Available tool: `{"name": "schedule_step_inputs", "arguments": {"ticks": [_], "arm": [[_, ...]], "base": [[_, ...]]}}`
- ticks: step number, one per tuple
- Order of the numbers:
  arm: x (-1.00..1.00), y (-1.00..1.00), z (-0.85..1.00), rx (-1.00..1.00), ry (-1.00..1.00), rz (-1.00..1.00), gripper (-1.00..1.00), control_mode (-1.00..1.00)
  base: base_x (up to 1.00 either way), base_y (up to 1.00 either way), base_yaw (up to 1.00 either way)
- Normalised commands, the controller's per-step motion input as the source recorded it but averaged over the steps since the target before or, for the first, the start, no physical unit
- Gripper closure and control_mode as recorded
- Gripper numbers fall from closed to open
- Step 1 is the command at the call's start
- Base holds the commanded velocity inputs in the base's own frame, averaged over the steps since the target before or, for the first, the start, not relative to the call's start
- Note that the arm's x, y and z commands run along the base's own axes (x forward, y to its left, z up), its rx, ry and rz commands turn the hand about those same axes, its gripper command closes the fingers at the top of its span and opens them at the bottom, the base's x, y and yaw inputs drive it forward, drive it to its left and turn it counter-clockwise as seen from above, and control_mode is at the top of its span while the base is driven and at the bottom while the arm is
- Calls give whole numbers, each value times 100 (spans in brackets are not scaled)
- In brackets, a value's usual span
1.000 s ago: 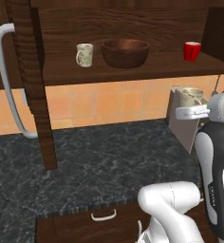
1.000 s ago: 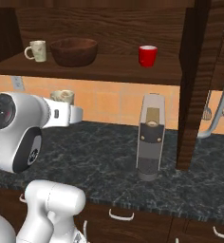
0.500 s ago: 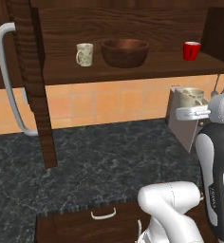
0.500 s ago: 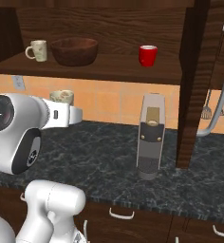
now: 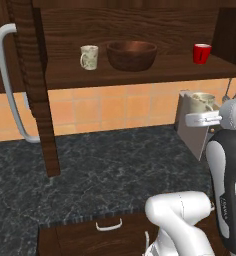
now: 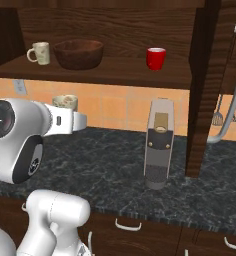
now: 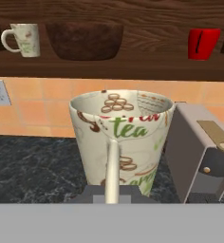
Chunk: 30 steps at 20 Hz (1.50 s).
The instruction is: Gather all objects into one cabinet and sort the glasses and bowls to opposite sides.
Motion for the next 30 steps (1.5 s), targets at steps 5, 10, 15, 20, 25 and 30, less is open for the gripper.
{"name": "schedule_step_inputs", "arguments": {"ticks": [5,10,15,20,25,30], "arm": [[-2,-13,24,0,-3,-3,100,-100],[-4,-13,67,0,-9,-12,100,-100],[0,-11,57,0,0,-9,100,-100],[7,-28,12,0,-9,-2,100,-100],[68,-8,-9,0,-13,1,100,-100],[84,0,2,0,11,-1,100,-100]], "base": [[2,0,0],[0,0,0],[0,0,0],[0,0,0],[0,0,0],[0,0,0]]}}
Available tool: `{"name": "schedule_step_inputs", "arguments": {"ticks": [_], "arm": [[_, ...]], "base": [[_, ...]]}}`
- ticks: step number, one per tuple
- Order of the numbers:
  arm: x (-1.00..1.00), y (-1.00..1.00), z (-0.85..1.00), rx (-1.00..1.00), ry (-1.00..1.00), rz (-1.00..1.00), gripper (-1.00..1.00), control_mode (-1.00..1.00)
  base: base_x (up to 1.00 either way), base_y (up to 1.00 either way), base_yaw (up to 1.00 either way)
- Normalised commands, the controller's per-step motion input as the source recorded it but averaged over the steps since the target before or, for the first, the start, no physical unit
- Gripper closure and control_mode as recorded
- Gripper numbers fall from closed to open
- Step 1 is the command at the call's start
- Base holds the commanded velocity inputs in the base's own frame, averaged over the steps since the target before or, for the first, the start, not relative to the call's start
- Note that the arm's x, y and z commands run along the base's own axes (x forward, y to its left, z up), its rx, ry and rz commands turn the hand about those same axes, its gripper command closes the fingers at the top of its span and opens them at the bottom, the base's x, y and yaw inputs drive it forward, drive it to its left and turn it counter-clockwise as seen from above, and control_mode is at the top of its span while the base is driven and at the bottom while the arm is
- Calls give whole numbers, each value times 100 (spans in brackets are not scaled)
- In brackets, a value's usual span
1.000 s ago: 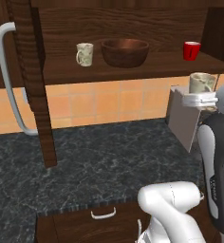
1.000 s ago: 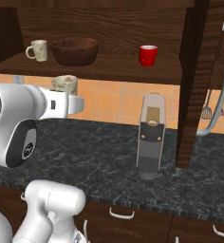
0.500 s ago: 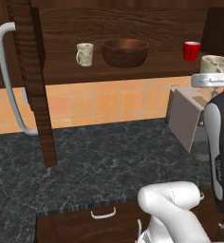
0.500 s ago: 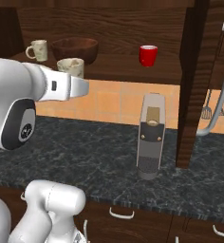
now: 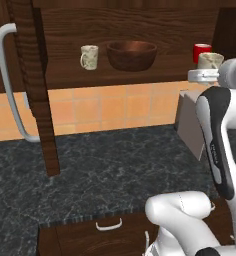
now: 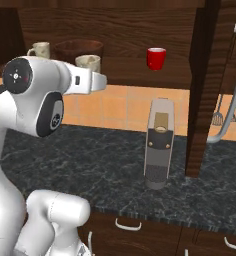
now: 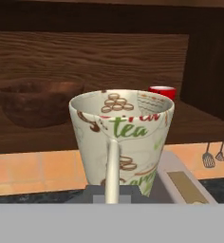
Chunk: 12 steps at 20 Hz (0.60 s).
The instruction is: Gather all objects into one cabinet and sort the glasses and bowls to opposite sides.
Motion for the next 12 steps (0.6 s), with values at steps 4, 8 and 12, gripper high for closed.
{"name": "schedule_step_inputs", "arguments": {"ticks": [4,8,12], "arm": [[68,-3,6,-2,23,-7,100,-100],[53,-21,3,-7,-5,-6,100,-100],[0,-39,12,-2,-22,0,100,-100]], "base": [[0,0,0],[0,0,0],[0,0,0]]}}
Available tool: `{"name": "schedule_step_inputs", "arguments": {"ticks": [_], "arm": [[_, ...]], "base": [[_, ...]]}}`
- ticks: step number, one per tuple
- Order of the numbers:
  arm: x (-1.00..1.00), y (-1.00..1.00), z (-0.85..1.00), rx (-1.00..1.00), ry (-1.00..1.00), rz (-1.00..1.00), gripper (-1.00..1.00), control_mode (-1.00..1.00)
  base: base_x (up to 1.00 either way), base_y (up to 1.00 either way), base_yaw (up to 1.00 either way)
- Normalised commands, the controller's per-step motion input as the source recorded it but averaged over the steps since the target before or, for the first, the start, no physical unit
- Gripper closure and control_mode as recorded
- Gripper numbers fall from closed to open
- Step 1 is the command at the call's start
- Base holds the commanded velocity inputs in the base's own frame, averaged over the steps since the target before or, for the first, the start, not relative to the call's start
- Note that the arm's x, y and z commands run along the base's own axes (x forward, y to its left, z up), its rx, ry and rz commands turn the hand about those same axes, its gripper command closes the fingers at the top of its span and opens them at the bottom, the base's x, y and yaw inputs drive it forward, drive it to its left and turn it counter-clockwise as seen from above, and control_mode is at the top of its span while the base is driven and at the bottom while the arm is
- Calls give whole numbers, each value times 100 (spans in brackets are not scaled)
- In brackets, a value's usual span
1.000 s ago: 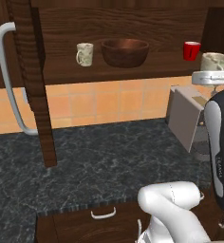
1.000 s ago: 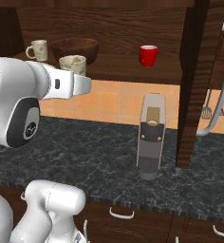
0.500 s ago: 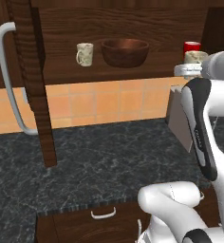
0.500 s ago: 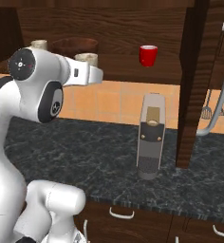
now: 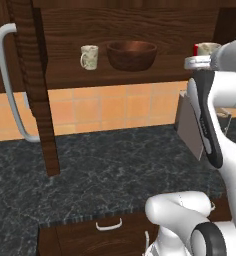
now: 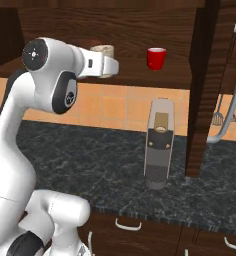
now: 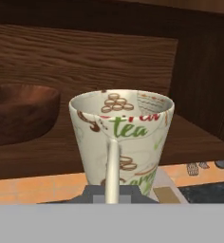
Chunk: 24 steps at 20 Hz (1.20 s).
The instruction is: Gather all objects into one cabinet and sort the glasses and bowls to opposite sides.
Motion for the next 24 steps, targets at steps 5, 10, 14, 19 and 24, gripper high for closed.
{"name": "schedule_step_inputs", "arguments": {"ticks": [5,10,14,19,24], "arm": [[38,-15,-1,-1,-7,0,100,-100],[77,-1,0,0,1,-1,100,-100],[83,-26,0,0,1,0,100,-100],[83,-22,0,0,4,0,100,-100],[90,-11,-2,0,2,0,100,-100]], "base": [[0,0,0],[0,0,0],[0,0,0],[0,0,0],[0,0,0]]}}
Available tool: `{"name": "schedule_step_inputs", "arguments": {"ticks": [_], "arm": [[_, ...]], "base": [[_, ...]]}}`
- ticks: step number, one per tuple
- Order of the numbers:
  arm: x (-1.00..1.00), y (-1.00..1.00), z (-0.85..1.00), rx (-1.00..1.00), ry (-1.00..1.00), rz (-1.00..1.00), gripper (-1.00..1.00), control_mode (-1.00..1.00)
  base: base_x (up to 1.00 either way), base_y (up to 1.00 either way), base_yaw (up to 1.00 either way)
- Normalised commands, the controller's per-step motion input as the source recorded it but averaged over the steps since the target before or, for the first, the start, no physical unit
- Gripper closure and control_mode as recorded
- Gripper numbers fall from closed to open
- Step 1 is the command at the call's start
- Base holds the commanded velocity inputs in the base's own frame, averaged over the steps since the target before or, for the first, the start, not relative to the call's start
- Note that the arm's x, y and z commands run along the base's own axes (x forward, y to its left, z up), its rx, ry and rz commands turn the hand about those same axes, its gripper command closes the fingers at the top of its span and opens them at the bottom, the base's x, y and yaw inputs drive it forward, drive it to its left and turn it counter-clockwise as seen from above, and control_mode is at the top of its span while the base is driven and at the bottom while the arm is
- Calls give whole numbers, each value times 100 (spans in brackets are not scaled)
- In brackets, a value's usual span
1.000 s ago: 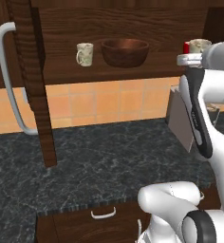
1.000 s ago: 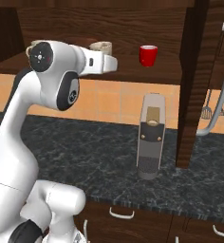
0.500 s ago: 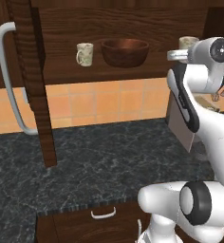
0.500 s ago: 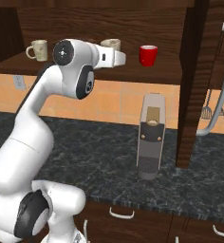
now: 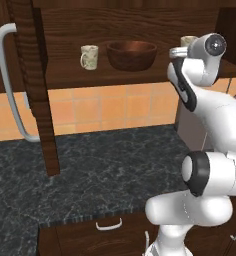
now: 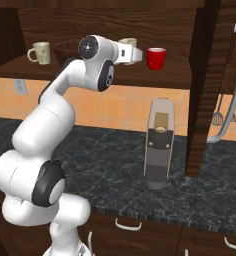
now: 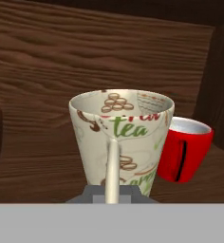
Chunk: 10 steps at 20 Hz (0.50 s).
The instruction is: Gather all objects into one cabinet and sort the glasses and bowls to opposite sides.
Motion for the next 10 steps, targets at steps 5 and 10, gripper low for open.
{"name": "schedule_step_inputs", "arguments": {"ticks": [5,10], "arm": [[69,-3,-19,0,0,0,100,-100],[72,-19,-22,0,-2,0,100,-100]], "base": [[0,0,0],[0,0,0]]}}
